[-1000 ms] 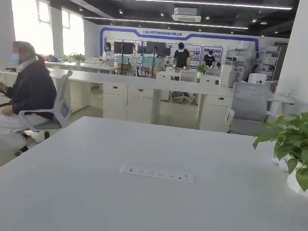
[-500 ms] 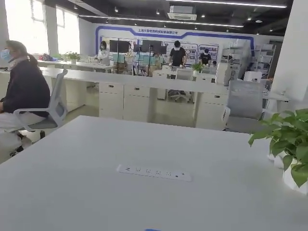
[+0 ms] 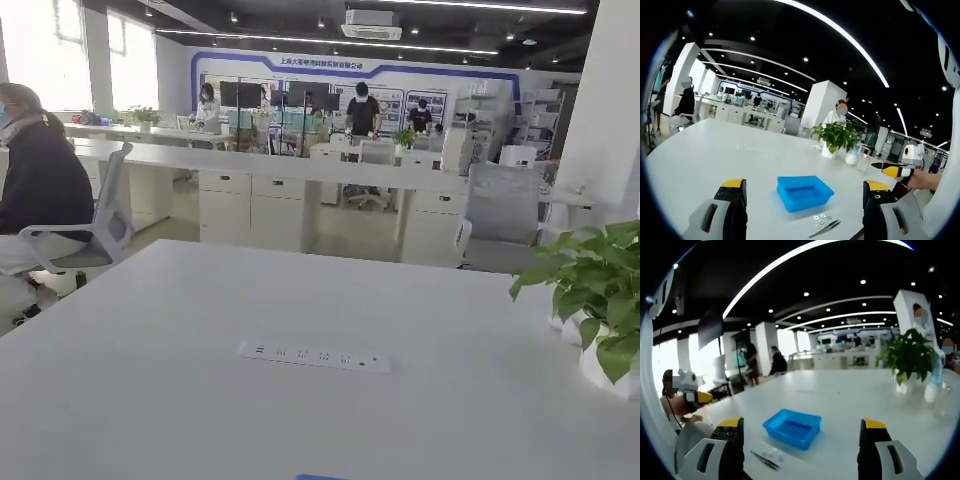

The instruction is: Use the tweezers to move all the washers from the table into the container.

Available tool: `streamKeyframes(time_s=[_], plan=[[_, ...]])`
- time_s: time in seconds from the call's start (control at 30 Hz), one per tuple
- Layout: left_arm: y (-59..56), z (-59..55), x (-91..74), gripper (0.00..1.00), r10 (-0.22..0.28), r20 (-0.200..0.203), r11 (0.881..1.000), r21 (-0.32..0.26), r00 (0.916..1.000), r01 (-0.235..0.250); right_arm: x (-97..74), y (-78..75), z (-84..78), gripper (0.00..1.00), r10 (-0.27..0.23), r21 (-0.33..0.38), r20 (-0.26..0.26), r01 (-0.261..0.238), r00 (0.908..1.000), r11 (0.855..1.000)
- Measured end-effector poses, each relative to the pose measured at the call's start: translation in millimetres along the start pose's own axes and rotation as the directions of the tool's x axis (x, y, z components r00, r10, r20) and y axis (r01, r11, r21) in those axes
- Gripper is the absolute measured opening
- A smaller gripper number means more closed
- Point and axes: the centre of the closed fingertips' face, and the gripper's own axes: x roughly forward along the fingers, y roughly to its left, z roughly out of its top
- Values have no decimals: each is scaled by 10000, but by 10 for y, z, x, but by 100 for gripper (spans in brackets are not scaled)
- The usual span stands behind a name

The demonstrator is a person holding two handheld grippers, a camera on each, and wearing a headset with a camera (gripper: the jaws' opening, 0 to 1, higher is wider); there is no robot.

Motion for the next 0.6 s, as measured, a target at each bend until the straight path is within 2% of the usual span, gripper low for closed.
streamKeyframes(time_s=[0.17,0.23,0.4,0.43,0.5,0.53,0.6], plan=[[18,-3,-14,99,63,17,10000,29,10000,-63,16,9,-53,91,156,-4,-286,-157,9995,9999],[18,-3,-19,99,80,26,10000,10,10000,-80,34,19,-58,92,173,-29,-324,-174,9993,9998],[64,-68,-23,99,62,-122,10000,21,9999,-62,85,14,-91,91,349,-25,-540,-351,9979,9994],[61,-74,-20,99,17,-142,10000,27,9999,-16,91,14,-133,89,408,-82,-777,-416,9961,9991],[45,-81,-12,99,-105,-160,9999,-1,9998,105,110,77,-255,81,797,-236,-1548,-844,9847,9962],[38,-97,-4,99,-174,-240,9998,-50,9996,173,134,108,-293,77,955,-341,-1772,-1031,9795,9941],[21,-148,20,99,-325,-489,9995,-76,9983,321,189,152,-330,72,1229,-381,-1889,-1323,9743,9905]])
